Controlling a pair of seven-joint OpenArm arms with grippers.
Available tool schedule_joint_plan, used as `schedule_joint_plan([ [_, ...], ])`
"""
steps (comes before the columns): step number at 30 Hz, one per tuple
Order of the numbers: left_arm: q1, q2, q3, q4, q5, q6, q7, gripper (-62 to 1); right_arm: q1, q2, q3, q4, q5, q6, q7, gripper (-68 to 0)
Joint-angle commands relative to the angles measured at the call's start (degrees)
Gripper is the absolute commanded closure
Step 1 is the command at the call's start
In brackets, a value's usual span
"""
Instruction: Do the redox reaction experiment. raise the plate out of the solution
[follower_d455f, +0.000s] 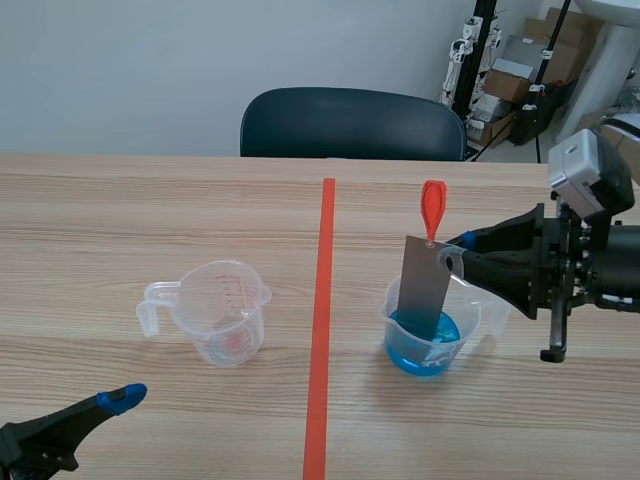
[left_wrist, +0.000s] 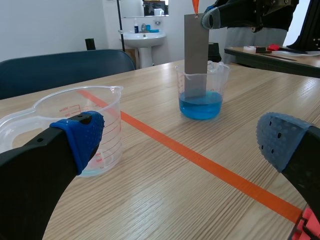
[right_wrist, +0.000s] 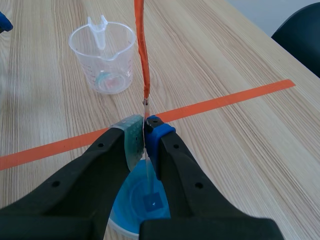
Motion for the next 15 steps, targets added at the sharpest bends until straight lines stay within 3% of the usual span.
schedule_joint_plan([
  [1, -0.33, 0.13, -0.20, 0.72, -0.35, 0.48, -1.40, -62.3, 0.68, 0.17, 0.92, 0.74, 0.87, 0.02, 1.73, -0.6],
  [11, 0.33, 0.07, -0.20, 0.72, -0.42, 0.46, -1.60, -62.3, 0.72, 2.54, 0.92, 1.88, 0.85, 0.04, 7.45, -0.6],
  [15, 2.71, -0.52, -0.20, 0.96, -3.28, 0.46, -1.44, -62.3, 0.70, 4.07, 0.92, 3.78, 0.87, 0.15, 7.43, -0.6],
])
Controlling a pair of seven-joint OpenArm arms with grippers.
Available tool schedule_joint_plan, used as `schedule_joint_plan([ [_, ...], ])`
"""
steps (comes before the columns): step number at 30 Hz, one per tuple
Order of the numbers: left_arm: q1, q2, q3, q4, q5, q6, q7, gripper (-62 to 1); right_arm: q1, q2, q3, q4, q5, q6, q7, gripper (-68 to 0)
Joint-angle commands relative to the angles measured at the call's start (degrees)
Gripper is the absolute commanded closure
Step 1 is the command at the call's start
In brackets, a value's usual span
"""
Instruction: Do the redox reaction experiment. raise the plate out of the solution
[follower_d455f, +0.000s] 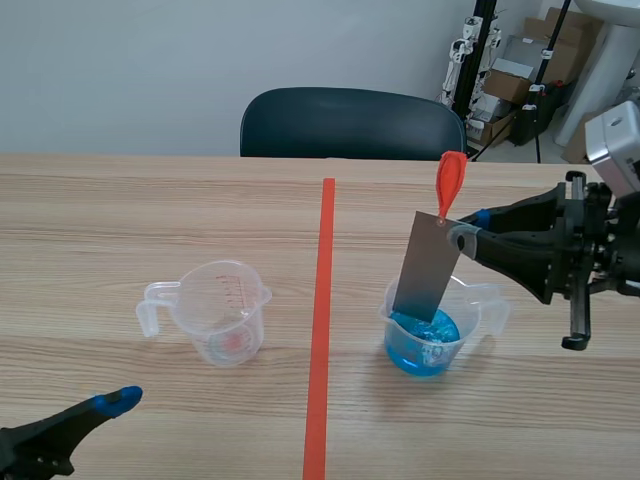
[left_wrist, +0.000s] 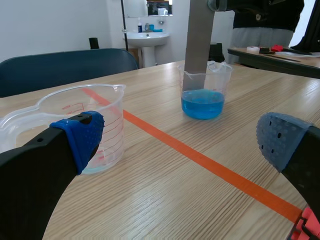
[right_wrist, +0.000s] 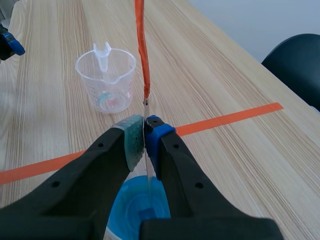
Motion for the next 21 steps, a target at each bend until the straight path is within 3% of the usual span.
schedule_joint_plan([
  [1, 2.49, -0.76, -0.20, 1.11, -2.67, 0.28, -1.46, -62.3, 0.70, 1.51, 0.92, 2.16, 0.92, 0.28, 1.09, -0.6],
  [4, 5.55, -1.70, -0.22, 3.04, -6.12, 0.28, -1.49, -62.3, 0.70, 3.17, 0.92, 4.02, 1.33, 0.70, 1.09, -0.6],
  [7, 9.27, -3.37, -0.24, 6.19, -6.64, 0.31, -1.42, -62.3, 0.70, 4.79, 0.92, 6.08, 1.53, 0.72, 1.07, -0.6],
  [11, 14.75, -5.68, -1.49, 10.51, -8.70, 1.14, -1.40, -62.3, 0.70, 6.82, 0.92, 8.11, 5.03, 0.92, 0.42, -0.6],
  [14, 18.69, -7.45, -3.15, 14.01, -12.50, 3.34, -1.38, -62.3, 0.70, 8.26, 0.92, 9.46, 6.93, 0.92, -0.04, -0.6],
  [21, 26.77, -13.57, -5.79, 22.86, -18.64, 3.52, 0.81, -62.3, 0.70, 12.13, 0.92, 12.57, 10.32, 0.94, -0.31, -0.6],
])
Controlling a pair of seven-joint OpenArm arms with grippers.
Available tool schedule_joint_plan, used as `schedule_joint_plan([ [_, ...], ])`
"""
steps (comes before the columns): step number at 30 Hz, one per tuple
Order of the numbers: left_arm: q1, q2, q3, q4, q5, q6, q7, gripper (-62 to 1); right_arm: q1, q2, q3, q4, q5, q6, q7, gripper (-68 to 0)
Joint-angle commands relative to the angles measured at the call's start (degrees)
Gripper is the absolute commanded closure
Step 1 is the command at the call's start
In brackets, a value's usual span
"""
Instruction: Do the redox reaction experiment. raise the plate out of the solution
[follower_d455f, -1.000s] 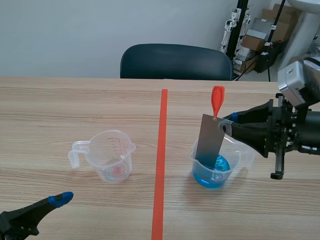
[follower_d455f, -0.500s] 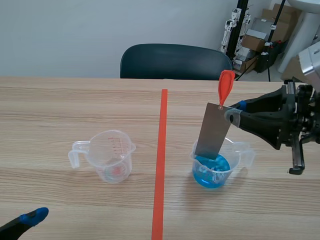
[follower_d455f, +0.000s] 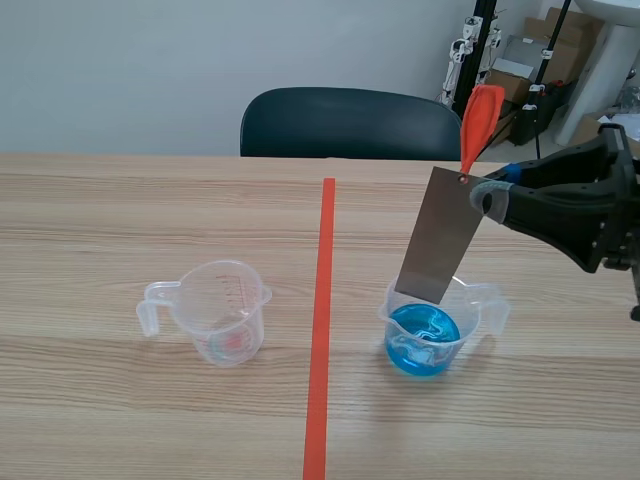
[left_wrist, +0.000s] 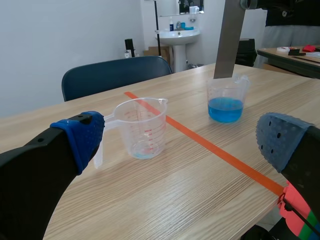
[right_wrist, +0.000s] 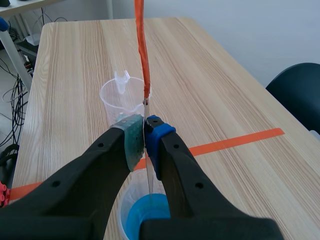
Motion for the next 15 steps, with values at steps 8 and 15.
schedule_joint_plan([
  [8, 7.87, -11.50, -2.60, 6.23, -7.76, 0.83, 1.09, -34.2, 1.18, 7.26, 0.92, 5.79, 8.70, 0.24, -1.16, -0.6],
  [15, 8.90, -22.91, -3.08, 6.47, -7.89, 0.76, 0.94, -11.7, 3.58, 8.46, 0.94, 8.44, 14.25, 0.26, -8.15, -0.6],
])
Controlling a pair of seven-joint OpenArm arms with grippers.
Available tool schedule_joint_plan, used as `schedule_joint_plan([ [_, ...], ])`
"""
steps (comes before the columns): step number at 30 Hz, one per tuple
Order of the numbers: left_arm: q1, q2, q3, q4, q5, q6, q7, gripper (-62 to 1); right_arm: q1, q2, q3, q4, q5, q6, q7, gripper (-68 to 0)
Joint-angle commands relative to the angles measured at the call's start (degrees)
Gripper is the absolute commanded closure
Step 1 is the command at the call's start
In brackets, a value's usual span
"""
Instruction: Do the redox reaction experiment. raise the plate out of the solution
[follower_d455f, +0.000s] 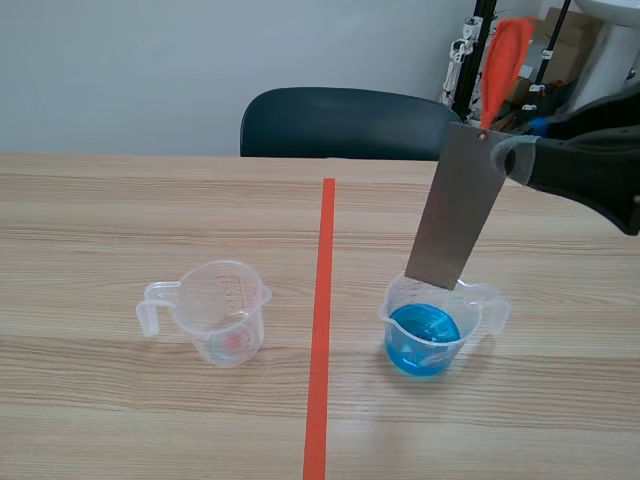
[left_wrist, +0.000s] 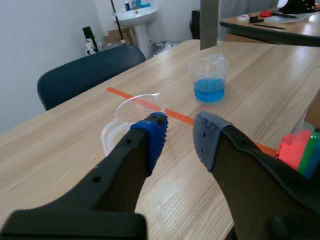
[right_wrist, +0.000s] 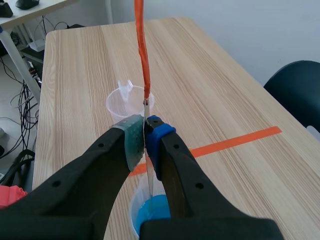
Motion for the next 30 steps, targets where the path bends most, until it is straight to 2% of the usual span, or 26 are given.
schedule_joint_plan([
  [1, 0.00, -2.21, -0.22, 0.22, -0.42, 0.07, -1.07, -8.5, 1.95, 0.35, 0.94, 0.15, 2.19, 0.24, -0.26, -0.6],
  [5, -0.02, -8.81, -0.26, 0.76, -0.63, 0.07, 0.15, -4.0, 3.82, 0.33, 0.94, 0.15, 4.61, 0.37, -1.51, -0.6],
  [9, -0.44, -14.43, -0.26, 2.56, -3.65, 0.07, 4.50, -4.0, 5.81, 0.33, 0.98, 0.15, 6.38, 2.89, -2.32, -0.6],
  [12, -2.40, -17.79, -0.24, 4.09, -4.72, -0.44, 7.30, -4.0, 6.49, 0.33, 1.20, 0.57, 6.97, 3.26, -3.06, -0.6],
  [16, -7.21, -21.92, -0.24, 6.54, -5.09, -4.26, 11.93, -3.9, 6.64, 0.33, 1.25, 1.51, 6.97, 3.26, -3.72, -0.6],
  [19, -11.72, -24.17, -0.13, 8.83, -6.88, -7.48, 17.27, -2.7, 6.64, 0.35, 1.25, 2.08, 6.97, 3.26, -3.87, -0.6],
  [21, -14.40, -25.27, -0.13, 10.45, -8.55, -8.44, 21.27, -2.7, 6.64, 0.35, 1.25, 2.43, 7.26, 3.28, -3.89, -0.6],
  [24, -17.68, -26.93, 0.24, 12.90, -9.22, -10.38, 25.18, -2.7, 6.64, 0.35, 1.38, 2.99, 7.65, 3.32, -4.46, -0.6],
  [30, -26.01, -28.39, 5.14, 14.73, -10.29, -10.51, 29.14, -2.7, 6.62, 0.35, 3.32, 3.91, 7.76, 3.76, -6.75, -0.6],
])
